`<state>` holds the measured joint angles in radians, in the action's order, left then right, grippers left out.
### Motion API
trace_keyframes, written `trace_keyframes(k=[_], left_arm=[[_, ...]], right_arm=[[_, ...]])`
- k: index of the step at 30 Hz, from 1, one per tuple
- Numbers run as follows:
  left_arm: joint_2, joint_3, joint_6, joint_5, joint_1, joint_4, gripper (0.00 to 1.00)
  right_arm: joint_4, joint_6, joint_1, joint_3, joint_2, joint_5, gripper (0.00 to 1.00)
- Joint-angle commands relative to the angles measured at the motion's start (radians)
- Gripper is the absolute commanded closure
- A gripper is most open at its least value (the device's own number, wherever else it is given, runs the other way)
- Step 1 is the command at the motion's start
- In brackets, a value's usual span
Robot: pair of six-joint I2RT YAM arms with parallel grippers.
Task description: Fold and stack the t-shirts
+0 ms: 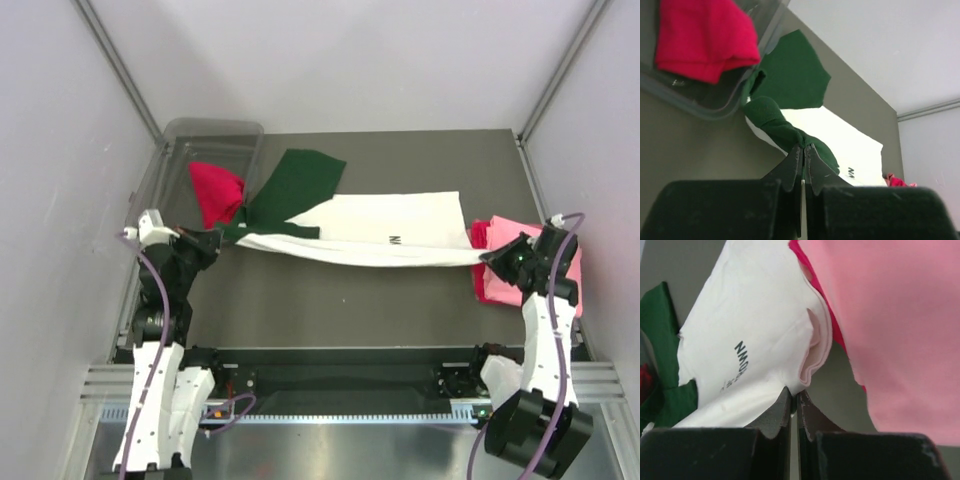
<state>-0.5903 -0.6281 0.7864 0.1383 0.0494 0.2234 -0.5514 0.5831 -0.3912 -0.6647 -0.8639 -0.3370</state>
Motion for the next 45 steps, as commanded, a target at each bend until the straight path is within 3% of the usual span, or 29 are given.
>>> trace_keyframes(k=[1, 10, 17, 19, 20, 21, 22, 23, 27, 32, 33, 39, 43, 45], left_arm=[[0.084, 0.065, 0.036, -0.074, 0.01, 0.135, 1.0], [0.216, 0.148, 0.191, -0.31, 0.01, 0.456, 1.0], [0.273, 0.159, 0.332, -0.388, 0.01, 0.596, 0.99], [0.293, 0.15, 0.346, -0.393, 0.012, 0.606, 0.76], [0.297, 0.142, 0.349, -0.396, 0.01, 0.625, 0.55], [0.306, 0.133, 0.347, -0.398, 0.01, 0.633, 0.26], [0.311, 0.108, 0.347, -0.398, 0.01, 0.643, 0.09], [0.314, 0.104, 0.347, -0.387, 0.01, 0.645, 0.03], [0.317, 0.094, 0.253, -0.277, 0.01, 0.52, 0.02], [0.222, 0.028, 0.062, -0.079, 0.01, 0.331, 0.04], [0.157, 0.015, 0.021, -0.057, 0.01, 0.311, 0.04], [-0.158, -0.114, -0.093, 0.101, 0.006, 0.174, 0.06], [-0.307, -0.153, -0.104, 0.097, -0.043, 0.082, 0.09], [-0.396, -0.177, -0.121, 0.023, -0.126, 0.044, 0.09]], right_arm=[[-0.06, -0.006, -0.014, 0.026, 0.072, 0.145, 1.0], [-0.166, 0.087, -0.014, 0.168, 0.253, 0.286, 1.0], [-0.26, 0.159, -0.012, 0.191, 0.309, 0.395, 0.94], [-0.271, 0.168, -0.012, 0.194, 0.313, 0.414, 0.9], [-0.289, 0.17, -0.012, 0.192, 0.324, 0.424, 0.79], [-0.298, 0.176, -0.011, 0.186, 0.333, 0.44, 0.71], [-0.303, 0.176, -0.012, 0.182, 0.347, 0.443, 0.66], [-0.305, 0.175, -0.012, 0.177, 0.38, 0.441, 0.57], [-0.289, 0.135, -0.012, 0.117, 0.46, 0.414, 0.43], [-0.191, 0.017, -0.011, 0.037, 0.404, 0.34, 0.44], [-0.161, -0.011, -0.011, 0.022, 0.382, 0.244, 0.45], [-0.039, -0.103, 0.014, -0.064, 0.163, 0.159, 0.47], [0.022, -0.108, 0.047, -0.098, 0.034, 0.179, 0.5], [0.07, -0.103, 0.064, -0.108, -0.044, 0.177, 0.55]])
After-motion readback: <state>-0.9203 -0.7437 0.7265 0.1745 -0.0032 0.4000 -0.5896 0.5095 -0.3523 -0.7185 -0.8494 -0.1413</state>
